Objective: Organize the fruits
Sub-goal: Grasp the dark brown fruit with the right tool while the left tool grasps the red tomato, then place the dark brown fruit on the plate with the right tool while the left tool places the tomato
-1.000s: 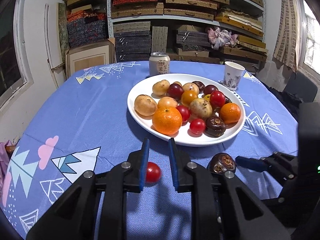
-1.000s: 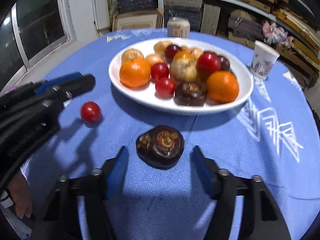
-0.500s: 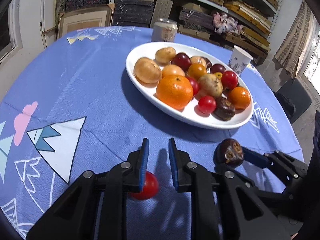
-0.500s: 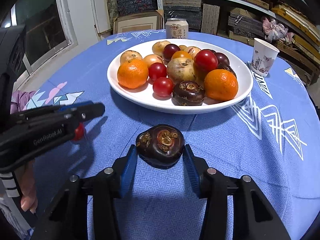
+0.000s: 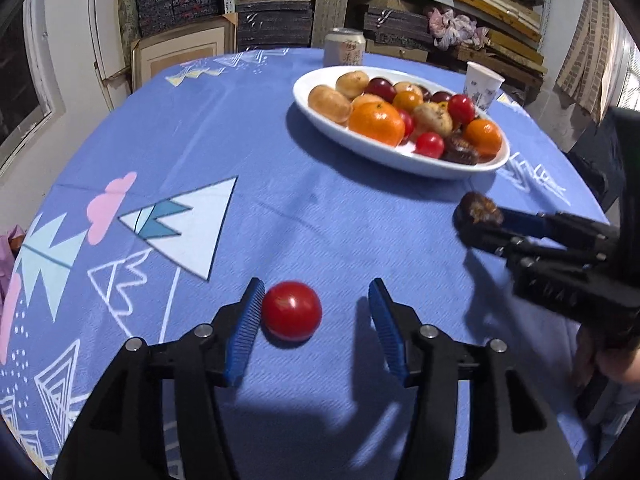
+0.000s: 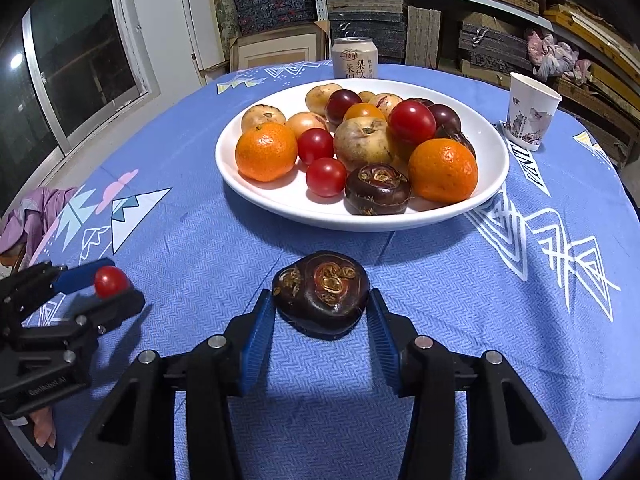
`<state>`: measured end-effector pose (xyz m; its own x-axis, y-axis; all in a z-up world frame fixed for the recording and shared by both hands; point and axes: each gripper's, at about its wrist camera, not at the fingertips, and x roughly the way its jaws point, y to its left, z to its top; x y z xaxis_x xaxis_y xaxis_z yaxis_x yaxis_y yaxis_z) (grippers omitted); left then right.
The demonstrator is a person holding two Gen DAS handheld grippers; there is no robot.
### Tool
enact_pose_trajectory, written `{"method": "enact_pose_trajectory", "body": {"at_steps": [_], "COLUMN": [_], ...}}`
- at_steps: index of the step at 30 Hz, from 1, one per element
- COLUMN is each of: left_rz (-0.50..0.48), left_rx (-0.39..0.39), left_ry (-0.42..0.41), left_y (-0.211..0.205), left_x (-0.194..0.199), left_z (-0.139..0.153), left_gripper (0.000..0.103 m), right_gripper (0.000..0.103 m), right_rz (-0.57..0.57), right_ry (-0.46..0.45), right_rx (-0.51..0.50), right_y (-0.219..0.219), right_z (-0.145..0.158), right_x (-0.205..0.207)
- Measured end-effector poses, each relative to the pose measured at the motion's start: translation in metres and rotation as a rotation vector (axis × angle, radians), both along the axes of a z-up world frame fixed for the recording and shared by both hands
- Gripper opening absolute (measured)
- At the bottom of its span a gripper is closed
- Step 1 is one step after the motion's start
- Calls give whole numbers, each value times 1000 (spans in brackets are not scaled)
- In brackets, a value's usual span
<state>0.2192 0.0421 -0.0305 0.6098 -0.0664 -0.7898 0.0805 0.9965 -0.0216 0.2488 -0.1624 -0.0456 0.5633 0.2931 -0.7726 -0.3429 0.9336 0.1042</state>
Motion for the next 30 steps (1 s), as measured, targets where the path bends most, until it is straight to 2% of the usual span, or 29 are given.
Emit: {"method": "enact_pose_trajectory", "body": {"at_steps": [1,3,6,9,17,20,23,26,30], "left_rz": [6,15,25,27,33,30,25,21,14], "left_rx": [0,-4,-48,-37,-67,-91,-82,-89,-92], "left_ry": [3,8,22,31,24,-2,-42,-80,-130], "left_y": [2,9,19,22,27,27,23,16,7], "left_x": [0,-1,-1,-2,-7,-9,-11,-10,0], "left_z": [-1,-1,-1,-2,-1,4,11,26,64], "left_gripper": [50,40,33,30,29,29,29,29,29], "right_gripper": [49,49,49,49,48,48,48,48,48], "right_rz": [0,0,0,2,-1,-6,-11,-14,-18], "right_ry": [0,0,0,-1,-5,-13,-34,-72,-144], "right_rx": [1,2,4,4,4,12,20,46,53], "right_y": [0,0,0,1,0,-3,-7,-14,-29], "right_z": [0,0,0,0,0,2,7,22,69], "right_x": [0,0,0,0,-2,-4,-9,-19,-31]}}
